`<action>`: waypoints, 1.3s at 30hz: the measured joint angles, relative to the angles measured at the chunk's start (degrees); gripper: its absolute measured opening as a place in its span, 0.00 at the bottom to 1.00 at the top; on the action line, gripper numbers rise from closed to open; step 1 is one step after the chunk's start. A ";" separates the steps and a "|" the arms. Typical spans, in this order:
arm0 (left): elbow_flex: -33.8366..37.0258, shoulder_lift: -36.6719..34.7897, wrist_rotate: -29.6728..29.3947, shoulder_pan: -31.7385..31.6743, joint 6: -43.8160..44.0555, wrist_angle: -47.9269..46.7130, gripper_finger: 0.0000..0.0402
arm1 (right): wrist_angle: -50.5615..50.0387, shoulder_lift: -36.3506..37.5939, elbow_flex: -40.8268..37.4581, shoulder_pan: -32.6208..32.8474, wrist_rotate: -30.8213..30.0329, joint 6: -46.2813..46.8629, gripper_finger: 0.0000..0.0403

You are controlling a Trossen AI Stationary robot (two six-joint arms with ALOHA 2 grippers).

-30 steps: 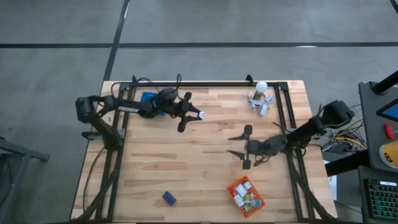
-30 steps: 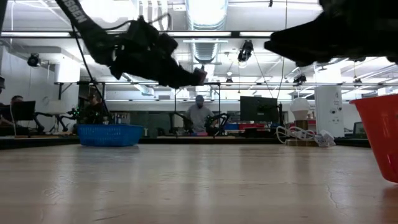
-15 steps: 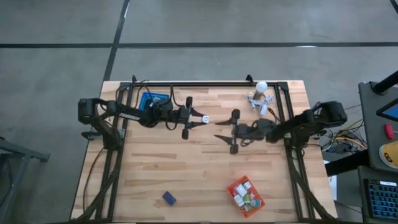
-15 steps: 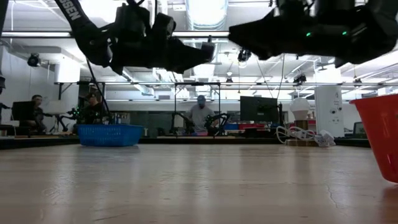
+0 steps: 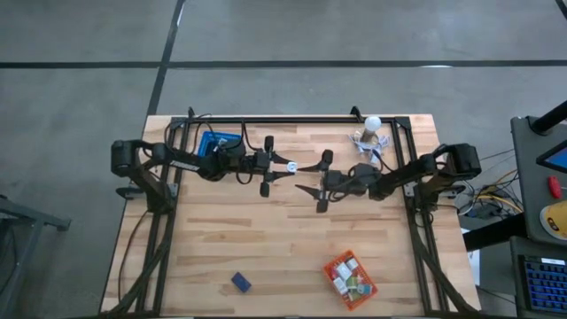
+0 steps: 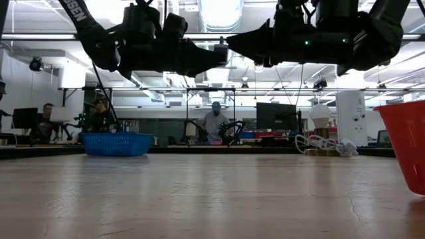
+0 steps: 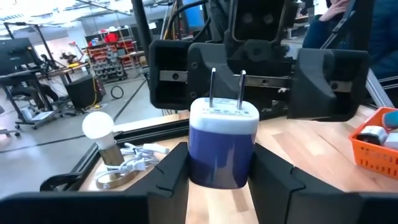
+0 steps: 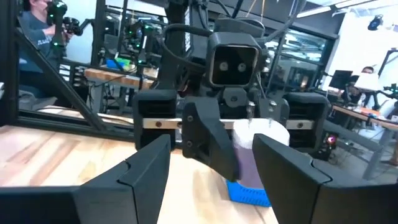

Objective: Pick & Place Office items
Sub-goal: Put the violet charger adapter into the orange bin

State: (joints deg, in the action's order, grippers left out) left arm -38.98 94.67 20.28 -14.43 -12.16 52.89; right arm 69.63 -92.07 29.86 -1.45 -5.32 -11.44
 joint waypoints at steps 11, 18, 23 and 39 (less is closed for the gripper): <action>0.37 0.02 0.26 0.15 -0.72 0.00 0.31 | -1.99 1.48 -1.91 -0.41 -2.58 0.91 0.69; 0.44 0.02 0.24 0.26 -0.70 0.07 0.31 | -2.08 1.54 -0.81 -0.79 -2.72 0.46 0.75; 0.44 0.02 0.23 0.32 -0.70 0.06 0.31 | -2.73 1.31 0.55 -1.36 -2.58 0.28 0.74; 0.44 0.04 0.11 0.34 -0.70 0.06 0.31 | -12.77 1.22 6.34 -1.98 0.31 -0.13 0.68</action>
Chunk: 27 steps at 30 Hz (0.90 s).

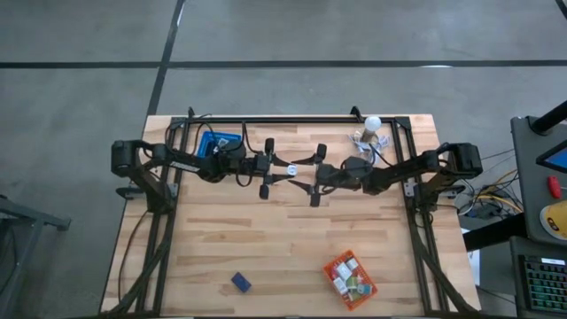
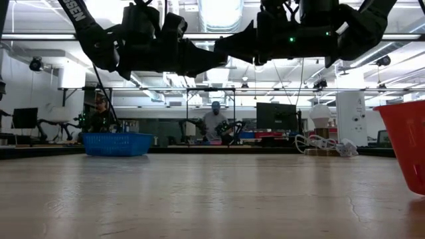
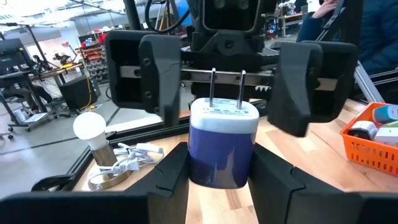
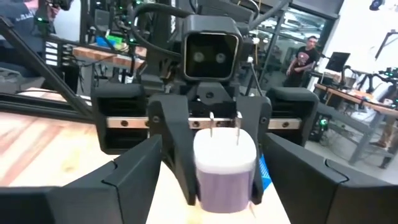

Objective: Pick & Place Office items
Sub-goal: Put the violet charger adapter into the orange bin

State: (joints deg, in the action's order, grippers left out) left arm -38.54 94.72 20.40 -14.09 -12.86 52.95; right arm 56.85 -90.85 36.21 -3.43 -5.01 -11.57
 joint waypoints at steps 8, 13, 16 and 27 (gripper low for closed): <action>0.00 0.00 -0.06 0.00 0.00 0.17 0.31 | -0.11 0.00 0.04 -0.01 0.08 0.20 0.59; 0.00 0.00 -0.06 0.00 0.00 0.17 0.31 | -0.10 0.00 0.04 -0.01 -0.42 0.20 0.53; -0.07 0.00 -0.04 0.00 0.00 0.17 0.31 | -0.41 0.00 0.04 -0.01 -0.99 0.20 0.48; -0.44 0.00 0.16 0.07 -0.11 -0.17 0.31 | -1.58 0.04 0.04 0.01 -1.18 0.13 0.30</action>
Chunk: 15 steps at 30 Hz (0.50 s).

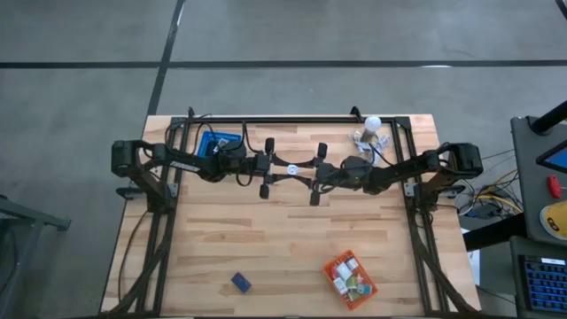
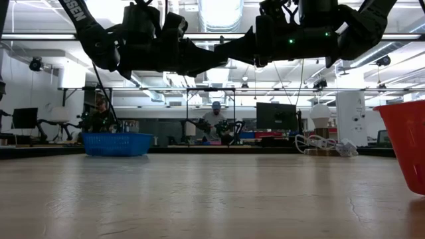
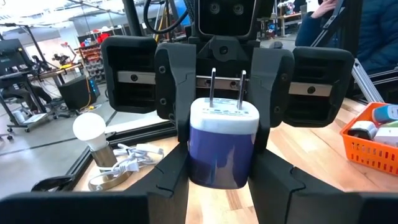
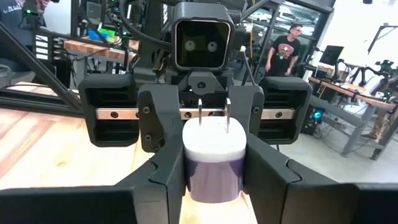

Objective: Pick & Place Office items
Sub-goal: Put the violet charger adapter into the orange bin

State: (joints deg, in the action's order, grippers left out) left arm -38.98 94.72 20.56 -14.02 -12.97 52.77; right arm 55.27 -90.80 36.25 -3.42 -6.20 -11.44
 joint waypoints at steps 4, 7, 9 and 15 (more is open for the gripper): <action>0.00 0.00 0.01 0.00 0.00 0.08 0.31 | -0.59 0.01 0.31 -0.01 0.09 -0.12 0.30; 0.00 0.00 0.18 -0.02 0.00 0.09 0.31 | -2.09 0.07 1.03 -0.02 0.26 -0.15 0.30; 0.00 0.00 0.24 -0.02 0.02 0.09 0.31 | -2.91 0.09 1.45 -0.02 0.30 -0.17 0.30; 0.00 0.00 0.46 -0.02 0.13 0.24 0.31 | -3.26 0.09 1.75 -0.04 1.22 -0.15 0.30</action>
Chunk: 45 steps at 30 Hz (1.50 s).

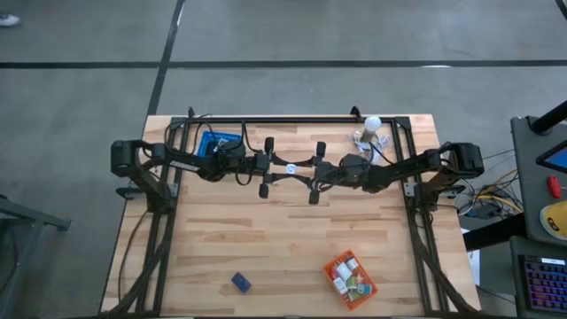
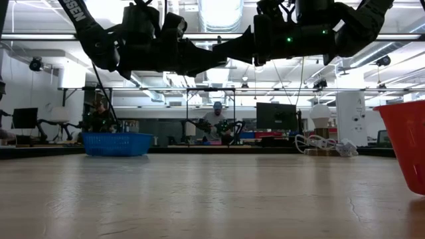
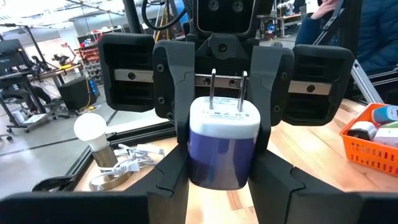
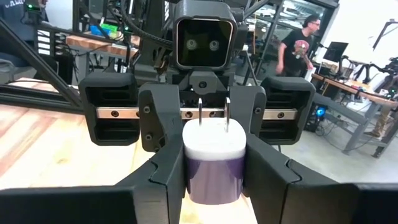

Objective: Pick & Place Office items
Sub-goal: Put the violet charger adapter into the orange bin

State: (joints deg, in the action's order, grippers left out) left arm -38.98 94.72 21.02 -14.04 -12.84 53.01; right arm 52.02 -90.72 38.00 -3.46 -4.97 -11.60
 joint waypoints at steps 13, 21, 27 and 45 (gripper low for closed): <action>1.99 -0.17 1.95 0.04 0.85 -0.52 0.31 | 0.15 -0.42 0.02 0.13 0.61 0.76 0.30; 4.39 -0.11 4.03 0.44 4.80 -5.69 0.75 | 1.74 -0.13 0.09 0.09 0.88 0.33 0.30; 6.42 -0.07 3.63 1.16 5.94 -5.58 0.89 | 0.76 -0.13 -0.13 0.56 0.69 1.45 0.30; 13.18 -0.28 1.44 1.09 6.05 -5.51 0.84 | -38.32 7.82 1.65 22.53 -10.66 21.24 0.30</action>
State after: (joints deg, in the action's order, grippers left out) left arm -25.80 94.43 22.46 -12.95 -6.79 47.51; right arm 13.70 -82.90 39.65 19.07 -15.64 9.65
